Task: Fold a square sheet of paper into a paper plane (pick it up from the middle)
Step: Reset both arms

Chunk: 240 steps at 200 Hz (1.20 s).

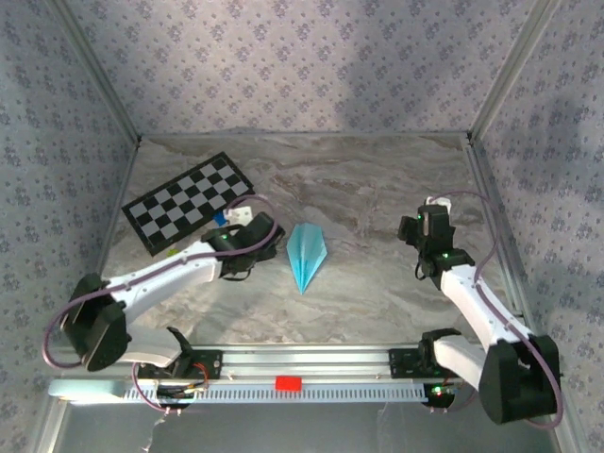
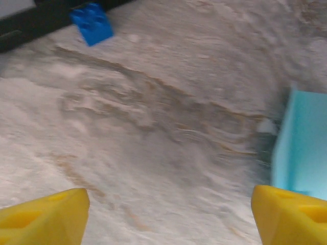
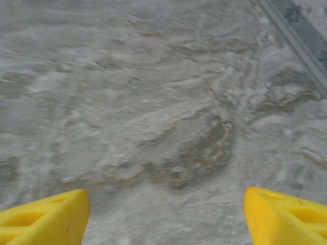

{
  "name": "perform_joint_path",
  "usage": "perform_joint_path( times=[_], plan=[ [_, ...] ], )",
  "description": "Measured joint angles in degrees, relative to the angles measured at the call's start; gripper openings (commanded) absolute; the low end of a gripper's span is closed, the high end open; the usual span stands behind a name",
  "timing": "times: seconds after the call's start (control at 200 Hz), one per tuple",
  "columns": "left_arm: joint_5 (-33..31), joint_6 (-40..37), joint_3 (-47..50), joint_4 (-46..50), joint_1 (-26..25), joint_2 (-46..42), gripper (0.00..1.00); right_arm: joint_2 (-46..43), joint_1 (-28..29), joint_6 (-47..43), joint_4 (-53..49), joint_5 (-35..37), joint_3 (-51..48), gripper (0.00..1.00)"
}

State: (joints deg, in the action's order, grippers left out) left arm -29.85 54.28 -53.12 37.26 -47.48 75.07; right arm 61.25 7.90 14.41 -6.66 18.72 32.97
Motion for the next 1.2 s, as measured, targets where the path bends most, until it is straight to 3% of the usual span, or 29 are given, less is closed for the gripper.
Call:
perform_joint_path(
  times=[0.275,0.54,0.61,0.65,0.665,0.685,0.94,1.199],
  plan=[
    [-4.5,-8.5,8.6,-3.2,12.1,-12.2,1.0,11.8,-5.8,-6.0,18.9,-2.3,-5.6,0.8],
    [-7.5,-20.5,17.7,-14.7,27.0,-20.2,1.0,22.9,-8.0,-15.3,44.4,-13.7,-10.7,0.8],
    [-7.0,-23.5,19.7,-18.1,31.0,-20.7,1.0,25.1,-8.4,-16.1,46.2,-15.5,-12.0,0.8],
    [-6.6,-25.4,20.7,-20.3,33.0,-20.6,1.0,25.6,-8.5,-16.2,46.7,-15.8,-12.2,0.81],
    [-6.5,-26.1,21.1,-21.2,33.8,-20.6,1.0,25.7,-8.6,-16.2,46.8,-15.8,-12.1,0.95],
    [-6.4,-27.0,21.6,-22.3,34.4,-20.6,1.0,25.7,-8.7,-15.8,46.9,-16.0,-12.0,0.99],
    [-3.5,-40.2,27.6,-42.9,39.5,-12.2,1.0,25.7,-8.9,-16.0,50.0,-15.1,-11.6,1.0],
    [11.4,-46.3,33.1,-67.5,48.2,0.6,1.0,25.7,-9.0,-16.0,50.2,-15.1,-11.6,1.0]
  ],
)
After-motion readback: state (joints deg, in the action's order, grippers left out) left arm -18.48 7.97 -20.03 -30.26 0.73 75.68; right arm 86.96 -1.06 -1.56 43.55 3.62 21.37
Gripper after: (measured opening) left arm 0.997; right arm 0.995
